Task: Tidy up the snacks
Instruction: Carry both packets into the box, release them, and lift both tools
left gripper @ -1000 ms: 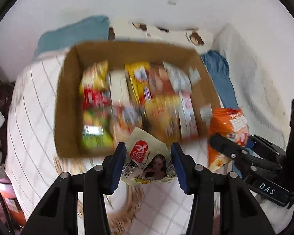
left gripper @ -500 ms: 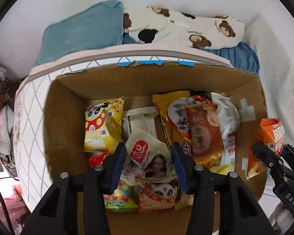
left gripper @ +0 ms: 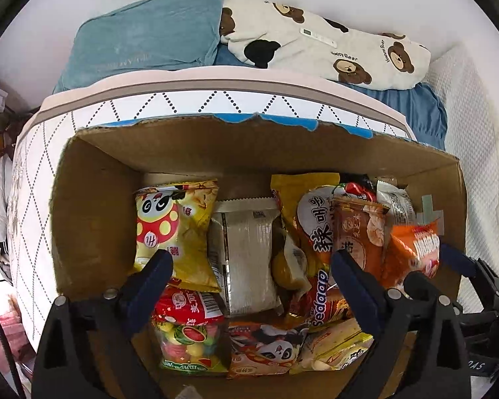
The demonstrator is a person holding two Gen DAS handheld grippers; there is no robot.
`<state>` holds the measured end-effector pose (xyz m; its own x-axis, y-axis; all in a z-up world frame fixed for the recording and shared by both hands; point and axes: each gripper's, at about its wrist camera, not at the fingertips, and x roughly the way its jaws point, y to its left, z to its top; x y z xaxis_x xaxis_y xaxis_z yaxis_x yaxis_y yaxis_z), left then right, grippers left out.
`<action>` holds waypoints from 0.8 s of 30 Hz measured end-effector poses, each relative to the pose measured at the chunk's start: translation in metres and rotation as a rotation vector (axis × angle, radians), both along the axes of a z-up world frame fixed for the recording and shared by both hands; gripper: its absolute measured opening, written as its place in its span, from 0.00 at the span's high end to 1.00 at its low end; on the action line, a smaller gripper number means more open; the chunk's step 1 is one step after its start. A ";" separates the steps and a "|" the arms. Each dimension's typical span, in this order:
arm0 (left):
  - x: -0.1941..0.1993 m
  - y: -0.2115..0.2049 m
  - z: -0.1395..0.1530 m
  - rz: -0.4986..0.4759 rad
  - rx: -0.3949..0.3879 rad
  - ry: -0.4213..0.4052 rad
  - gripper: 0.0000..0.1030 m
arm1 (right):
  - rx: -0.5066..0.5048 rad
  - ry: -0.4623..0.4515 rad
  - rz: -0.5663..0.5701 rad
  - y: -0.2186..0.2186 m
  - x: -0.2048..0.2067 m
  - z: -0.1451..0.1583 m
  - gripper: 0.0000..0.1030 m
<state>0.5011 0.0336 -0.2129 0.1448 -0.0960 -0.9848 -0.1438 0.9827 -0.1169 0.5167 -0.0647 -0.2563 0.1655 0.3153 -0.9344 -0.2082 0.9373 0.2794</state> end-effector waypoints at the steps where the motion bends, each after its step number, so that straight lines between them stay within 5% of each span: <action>1: -0.002 0.000 0.002 0.001 0.004 -0.008 0.04 | -0.003 -0.002 -0.002 -0.001 0.000 -0.001 0.02; 24: -0.102 0.003 0.038 0.060 0.157 -0.184 0.04 | -0.150 -0.168 -0.008 -0.011 -0.084 0.037 0.02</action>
